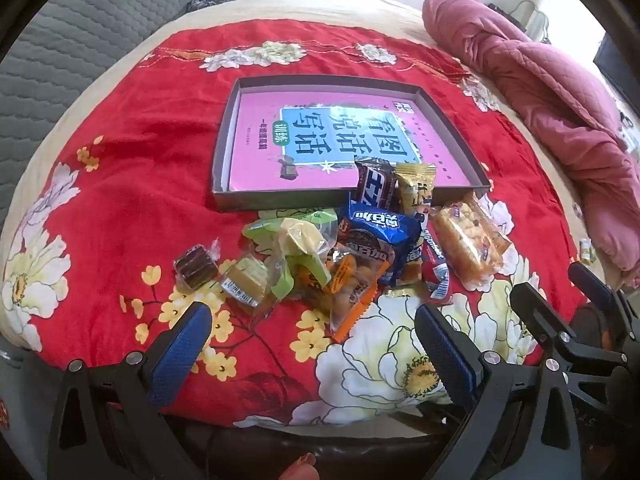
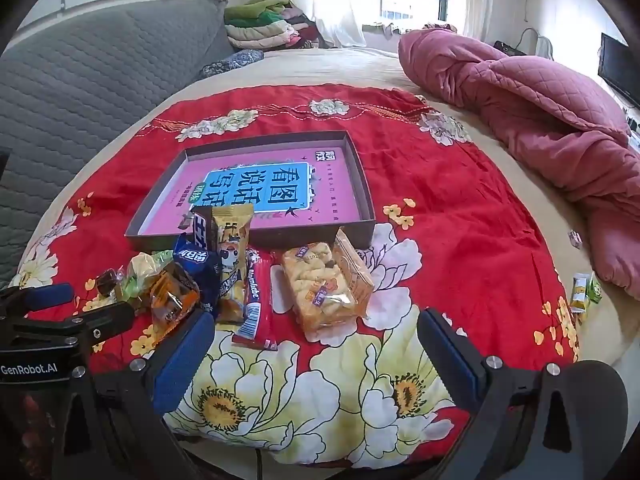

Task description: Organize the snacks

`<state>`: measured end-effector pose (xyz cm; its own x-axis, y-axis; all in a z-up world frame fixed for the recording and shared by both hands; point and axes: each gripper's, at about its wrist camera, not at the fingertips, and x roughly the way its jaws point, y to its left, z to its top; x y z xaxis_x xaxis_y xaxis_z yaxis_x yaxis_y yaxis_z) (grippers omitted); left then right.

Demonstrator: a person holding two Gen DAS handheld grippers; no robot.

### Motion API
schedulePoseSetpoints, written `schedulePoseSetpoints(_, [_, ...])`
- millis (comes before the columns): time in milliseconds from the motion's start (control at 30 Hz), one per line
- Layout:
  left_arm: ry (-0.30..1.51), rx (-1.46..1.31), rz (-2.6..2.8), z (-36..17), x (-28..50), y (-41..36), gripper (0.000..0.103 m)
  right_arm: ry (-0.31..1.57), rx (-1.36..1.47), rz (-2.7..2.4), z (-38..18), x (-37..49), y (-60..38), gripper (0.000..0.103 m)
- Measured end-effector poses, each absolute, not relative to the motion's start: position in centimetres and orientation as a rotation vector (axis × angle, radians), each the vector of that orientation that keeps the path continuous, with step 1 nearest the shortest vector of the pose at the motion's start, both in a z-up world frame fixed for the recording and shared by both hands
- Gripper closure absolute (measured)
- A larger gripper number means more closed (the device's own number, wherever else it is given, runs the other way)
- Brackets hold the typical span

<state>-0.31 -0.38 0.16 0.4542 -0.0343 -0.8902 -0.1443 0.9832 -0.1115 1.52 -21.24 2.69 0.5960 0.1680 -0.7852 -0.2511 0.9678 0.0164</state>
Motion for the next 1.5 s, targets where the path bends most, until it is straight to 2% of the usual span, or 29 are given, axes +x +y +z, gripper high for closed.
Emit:
schedulePoseSetpoints(1200, [1.105,-0.204,0.065,0.2,-0.5,0.4,0.001,0.929,-0.118,0.253,2.9,1.3,-20.9,0.001])
schedulePoseSetpoints(1500, [1.107,-0.219,0.07,-0.1,-0.5,1.0,0.001,0.859,-0.097,0.266,3.0,1.3,-20.8,0.001])
